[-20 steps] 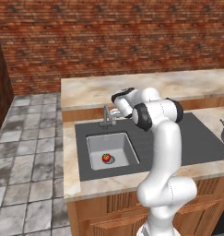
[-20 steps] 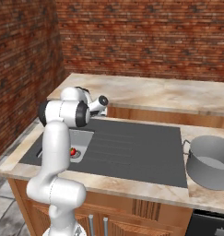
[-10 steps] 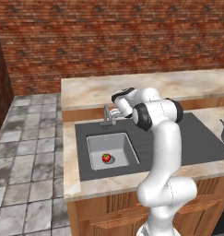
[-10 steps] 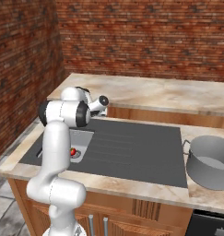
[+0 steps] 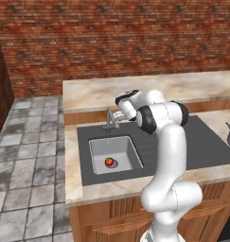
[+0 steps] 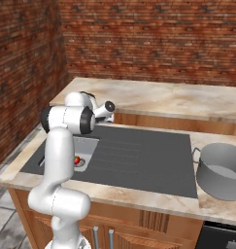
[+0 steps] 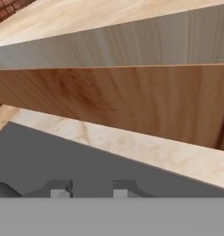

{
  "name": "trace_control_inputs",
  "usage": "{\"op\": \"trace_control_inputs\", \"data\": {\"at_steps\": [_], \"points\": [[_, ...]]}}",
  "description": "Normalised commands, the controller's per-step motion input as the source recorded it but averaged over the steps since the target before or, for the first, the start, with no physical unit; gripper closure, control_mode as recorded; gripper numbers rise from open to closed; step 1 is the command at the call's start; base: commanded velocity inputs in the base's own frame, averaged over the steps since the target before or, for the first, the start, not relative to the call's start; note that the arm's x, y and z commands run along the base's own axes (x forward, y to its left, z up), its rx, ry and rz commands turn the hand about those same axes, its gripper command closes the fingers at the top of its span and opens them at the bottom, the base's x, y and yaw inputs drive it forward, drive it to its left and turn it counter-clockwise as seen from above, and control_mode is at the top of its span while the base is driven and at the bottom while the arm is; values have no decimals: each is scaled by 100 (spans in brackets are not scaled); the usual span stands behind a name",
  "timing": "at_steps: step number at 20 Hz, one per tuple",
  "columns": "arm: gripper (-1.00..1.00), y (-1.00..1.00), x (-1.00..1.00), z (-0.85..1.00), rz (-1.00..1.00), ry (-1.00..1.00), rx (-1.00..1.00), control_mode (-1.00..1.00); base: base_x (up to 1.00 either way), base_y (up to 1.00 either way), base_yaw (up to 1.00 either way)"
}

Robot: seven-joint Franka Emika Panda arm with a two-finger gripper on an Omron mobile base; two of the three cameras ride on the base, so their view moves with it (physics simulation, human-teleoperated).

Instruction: Dump the tomato from the pot into the sink. Then turn on the water and wash the tomato. Then turn off the water and put the tomato back in the pot.

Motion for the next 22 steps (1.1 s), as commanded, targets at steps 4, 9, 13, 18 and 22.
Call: {"op": "trace_control_inputs", "data": {"at_steps": [4, 9, 13, 18, 22], "points": [[100, -76, 0, -5, -1, 0, 0, -100, 0, 0, 0], [100, -79, 0, -5, -2, 0, 0, -100, 0, 0, 0], [100, -79, 0, -8, -3, 0, 0, -100, 0, 0, 0], [100, -79, 0, -8, -4, 0, 0, -100, 0, 0, 0], [100, -77, -2, -9, -4, 0, 0, -100, 0, 0, 0]]}}
